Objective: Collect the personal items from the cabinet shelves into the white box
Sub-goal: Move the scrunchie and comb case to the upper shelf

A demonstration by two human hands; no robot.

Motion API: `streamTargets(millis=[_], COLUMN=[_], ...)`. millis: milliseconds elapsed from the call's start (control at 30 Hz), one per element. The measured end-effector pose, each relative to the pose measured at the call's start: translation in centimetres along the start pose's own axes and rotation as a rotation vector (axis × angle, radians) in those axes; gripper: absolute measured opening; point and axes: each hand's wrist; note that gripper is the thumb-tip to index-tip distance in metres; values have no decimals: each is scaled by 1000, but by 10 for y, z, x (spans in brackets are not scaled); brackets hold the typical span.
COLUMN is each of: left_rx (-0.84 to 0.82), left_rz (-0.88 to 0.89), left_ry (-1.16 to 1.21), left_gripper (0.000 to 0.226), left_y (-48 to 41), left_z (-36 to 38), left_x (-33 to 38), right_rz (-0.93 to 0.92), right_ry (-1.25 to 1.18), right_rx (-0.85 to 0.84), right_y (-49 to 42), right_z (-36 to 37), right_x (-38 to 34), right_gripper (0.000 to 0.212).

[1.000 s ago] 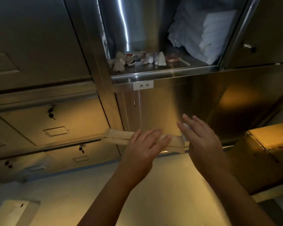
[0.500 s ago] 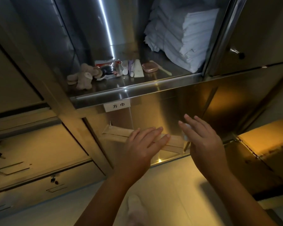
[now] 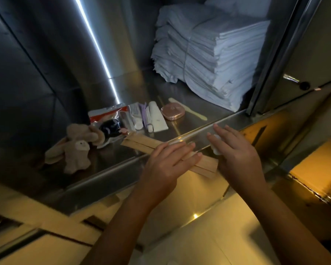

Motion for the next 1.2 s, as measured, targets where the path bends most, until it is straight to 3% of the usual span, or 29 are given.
streamTargets(millis=[100, 200, 300, 500, 633, 833, 1200], left_rx=[3, 5, -12, -40, -89, -177, -339], left_rz=[18, 46, 66, 158, 208, 258, 127], left_ry=[24, 26, 2, -40, -56, -36, 45], left_gripper=[53, 41, 51, 37, 37, 39, 49], left_y=[-11, -19, -29, -62, -83, -111, -132], left_z=[7, 16, 24, 36, 50, 72, 107], left_x=[-27, -49, -68, -104, -122, -145, -168], right_rz=[9, 14, 26, -6, -37, -81, -129], right_ry=[23, 43, 59, 9, -31, -83, -178], right_rx=[-5, -28, -60, -35, -57, -68, -189], right_y=[-12, -23, -32, -56, -76, -110, -125], right_z=[18, 32, 46, 76, 96, 121, 157], right_x=[1, 4, 11, 33, 52, 86, 125], right_gripper=[31, 45, 48, 32, 42, 33, 43])
Point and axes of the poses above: each hand's wrist, its own y-axis away from the middle knuckle, its own z-axis out of the palm, x = y × z, and after that the axes turned 7 degrees about x, right-handed
